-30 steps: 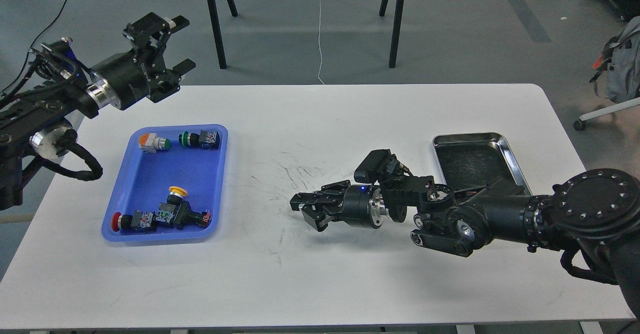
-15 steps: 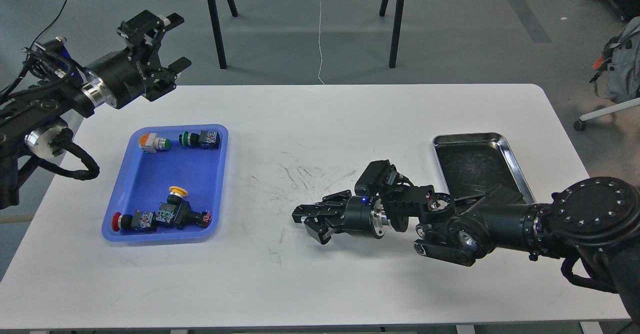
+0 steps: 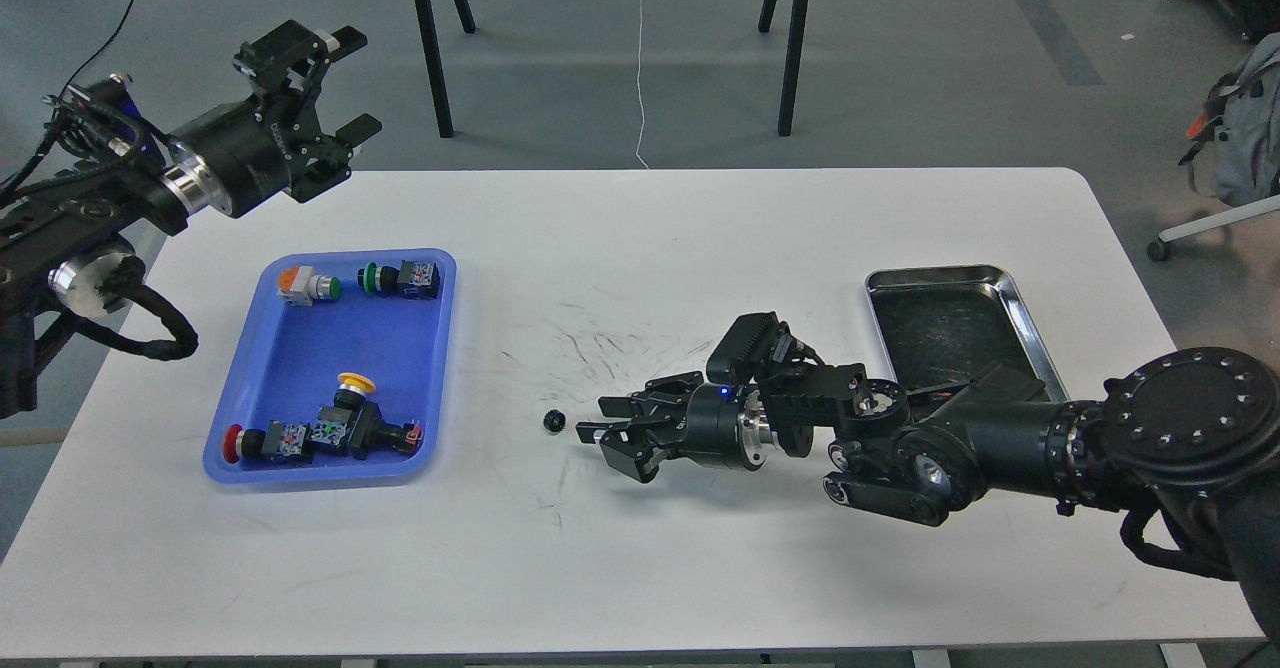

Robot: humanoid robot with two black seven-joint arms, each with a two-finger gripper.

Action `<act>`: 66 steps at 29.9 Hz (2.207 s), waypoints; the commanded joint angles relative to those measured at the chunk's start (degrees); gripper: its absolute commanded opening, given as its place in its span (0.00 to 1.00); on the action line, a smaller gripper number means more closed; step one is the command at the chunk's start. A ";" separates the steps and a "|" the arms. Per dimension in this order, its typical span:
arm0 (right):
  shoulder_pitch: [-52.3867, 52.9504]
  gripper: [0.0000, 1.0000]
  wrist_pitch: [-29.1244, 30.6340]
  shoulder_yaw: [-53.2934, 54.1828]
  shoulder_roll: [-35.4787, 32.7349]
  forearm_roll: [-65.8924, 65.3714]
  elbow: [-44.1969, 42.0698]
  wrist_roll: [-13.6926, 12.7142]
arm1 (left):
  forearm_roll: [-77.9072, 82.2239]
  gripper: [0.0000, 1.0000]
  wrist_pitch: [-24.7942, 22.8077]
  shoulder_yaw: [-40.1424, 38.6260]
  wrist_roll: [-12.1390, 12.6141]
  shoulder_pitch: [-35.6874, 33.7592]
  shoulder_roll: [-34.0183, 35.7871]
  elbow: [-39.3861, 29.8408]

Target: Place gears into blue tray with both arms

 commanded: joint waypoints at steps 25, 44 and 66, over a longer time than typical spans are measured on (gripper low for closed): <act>0.11 0.66 5.27 18.32 -12.21 17.21 0.70 0.00 | 1.23 1.00 0.00 3.52 0.00 0.79 -0.44 -0.54; -1.38 0.76 9.67 29.41 -24.17 35.23 0.00 0.00 | 16.59 1.00 0.00 3.53 0.00 0.61 2.19 -14.43; -9.38 0.88 10.11 43.21 -30.23 42.52 0.61 0.00 | 63.35 1.00 0.00 4.67 0.00 0.61 2.55 -30.52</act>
